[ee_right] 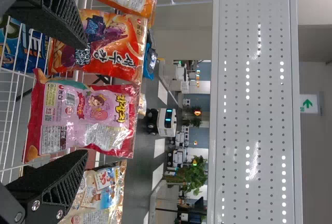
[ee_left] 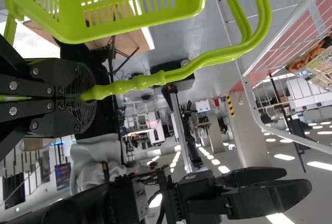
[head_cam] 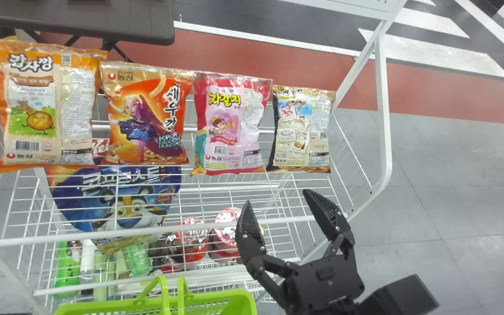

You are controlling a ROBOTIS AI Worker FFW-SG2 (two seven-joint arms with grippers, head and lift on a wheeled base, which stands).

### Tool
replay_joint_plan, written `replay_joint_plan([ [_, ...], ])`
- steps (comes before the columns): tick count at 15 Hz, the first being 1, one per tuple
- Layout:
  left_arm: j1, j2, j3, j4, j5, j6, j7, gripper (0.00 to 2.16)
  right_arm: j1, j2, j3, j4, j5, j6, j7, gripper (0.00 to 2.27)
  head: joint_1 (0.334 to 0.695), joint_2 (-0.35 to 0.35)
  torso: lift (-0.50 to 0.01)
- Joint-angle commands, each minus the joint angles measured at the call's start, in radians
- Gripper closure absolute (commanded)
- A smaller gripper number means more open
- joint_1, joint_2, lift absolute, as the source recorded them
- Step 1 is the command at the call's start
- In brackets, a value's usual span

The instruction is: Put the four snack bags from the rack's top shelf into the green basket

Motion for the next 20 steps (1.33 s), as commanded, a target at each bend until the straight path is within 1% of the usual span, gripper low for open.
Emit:
replay_joint_plan([
  [1,0.003,0.000,0.003,0.002,0.004,-0.007,-0.003,2.12,-0.003,0.000,0.000,0.001,0.000,0.000,-0.001,0.09,0.695,-0.350,0.000],
  [9,0.009,0.002,0.003,-0.001,0.007,-0.016,-0.009,2.12,-0.014,0.005,0.002,0.014,0.000,0.000,-0.001,0.09,0.695,-0.350,0.000],
  [11,0.009,0.002,0.001,-0.003,0.007,-0.019,-0.010,2.12,-0.040,0.010,0.008,0.025,-0.005,0.003,-0.001,0.09,0.695,-0.350,0.000],
  [13,0.009,0.002,-0.010,-0.004,0.005,-0.022,-0.012,2.12,-0.130,0.011,0.041,0.048,0.008,0.052,-0.001,0.09,0.695,-0.350,0.000],
  [16,0.006,0.002,-0.022,0.006,0.004,-0.031,-0.009,2.12,-0.325,0.020,0.124,0.127,0.023,0.163,0.002,0.09,0.695,-0.350,0.000],
  [18,0.007,0.003,-0.028,0.016,0.002,-0.034,-0.010,2.12,-0.432,0.022,0.192,0.192,0.020,0.193,0.011,0.09,0.695,-0.342,0.000],
  [20,0.007,0.003,-0.031,0.023,0.002,-0.050,-0.010,2.12,-0.543,0.040,0.265,0.285,0.020,0.215,0.018,0.09,0.695,-0.272,0.000],
])
